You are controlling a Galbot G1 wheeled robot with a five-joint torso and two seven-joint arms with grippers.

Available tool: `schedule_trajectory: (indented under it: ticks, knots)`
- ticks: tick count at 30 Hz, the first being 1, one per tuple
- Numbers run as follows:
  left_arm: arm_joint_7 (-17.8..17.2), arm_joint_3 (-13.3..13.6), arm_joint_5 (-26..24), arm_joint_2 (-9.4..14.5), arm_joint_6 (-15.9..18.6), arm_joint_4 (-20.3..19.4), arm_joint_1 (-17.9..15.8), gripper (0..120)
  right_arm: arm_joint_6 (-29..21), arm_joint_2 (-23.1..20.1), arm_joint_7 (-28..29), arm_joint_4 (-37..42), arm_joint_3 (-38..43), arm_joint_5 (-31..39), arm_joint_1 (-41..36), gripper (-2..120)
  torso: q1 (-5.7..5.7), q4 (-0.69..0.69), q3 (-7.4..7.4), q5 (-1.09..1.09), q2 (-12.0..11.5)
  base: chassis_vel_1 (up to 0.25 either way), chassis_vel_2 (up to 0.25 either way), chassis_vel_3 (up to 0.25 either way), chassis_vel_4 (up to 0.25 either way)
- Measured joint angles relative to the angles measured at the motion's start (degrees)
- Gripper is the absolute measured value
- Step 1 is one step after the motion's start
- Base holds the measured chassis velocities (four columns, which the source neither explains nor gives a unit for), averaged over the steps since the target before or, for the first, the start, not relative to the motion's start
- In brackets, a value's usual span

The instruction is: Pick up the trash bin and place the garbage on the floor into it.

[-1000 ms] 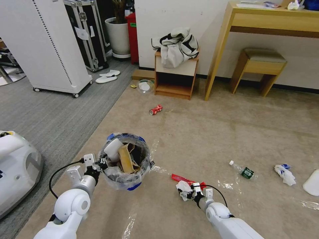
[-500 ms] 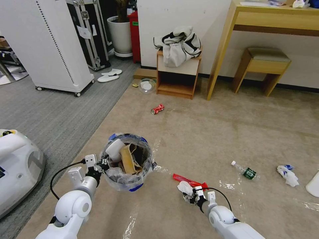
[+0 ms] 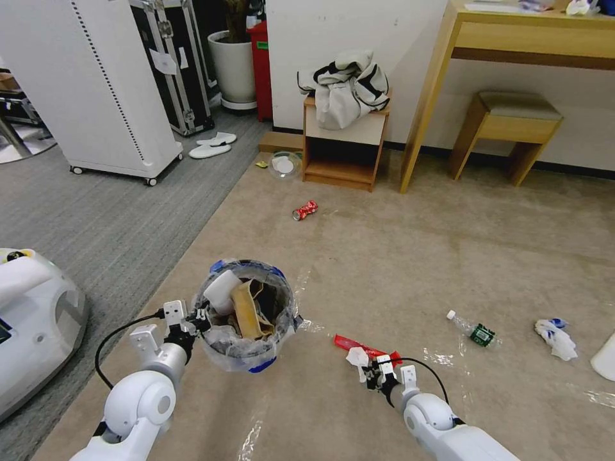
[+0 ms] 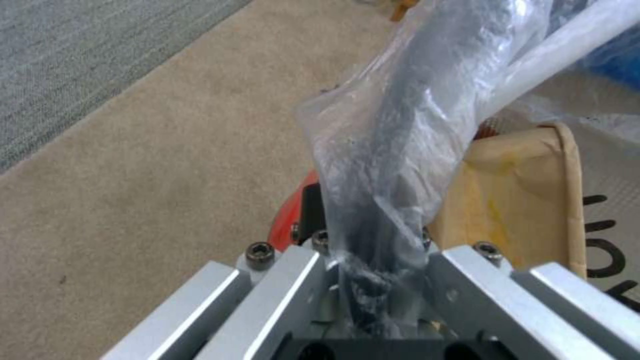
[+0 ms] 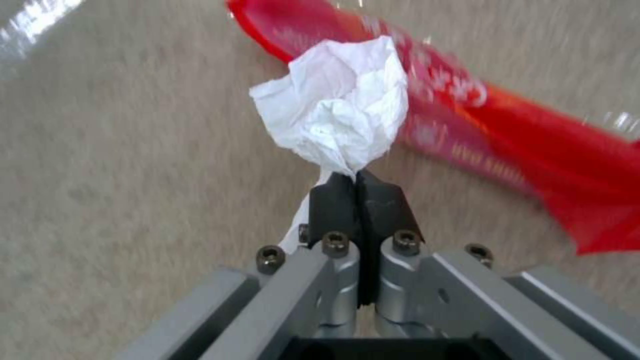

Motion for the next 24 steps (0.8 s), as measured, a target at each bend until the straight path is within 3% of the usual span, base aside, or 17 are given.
schedule_trajectory:
  ticks: [17, 24]
  knots:
    - [-0.05, 1.99, -0.06, 0.6, 0.63, -2.06, 1.11, 1, -0.8, -6.21, 2.41, 12.49, 3.44, 1.34, -4.27, 0, 0.0, -0.01, 0.0, 0.01, 0.0, 0.0, 0.0, 0.0, 0.0]
    - [0.29, 3.14, 0.32, 0.95, 0.75, -2.94, 1.69, 1, -1.16, -10.29, 2.63, 22.95, 6.87, 2.18, -7.81, 0, 0.0, -0.01, 0.0, 0.01, 0.0, 0.0, 0.0, 0.0, 0.0]
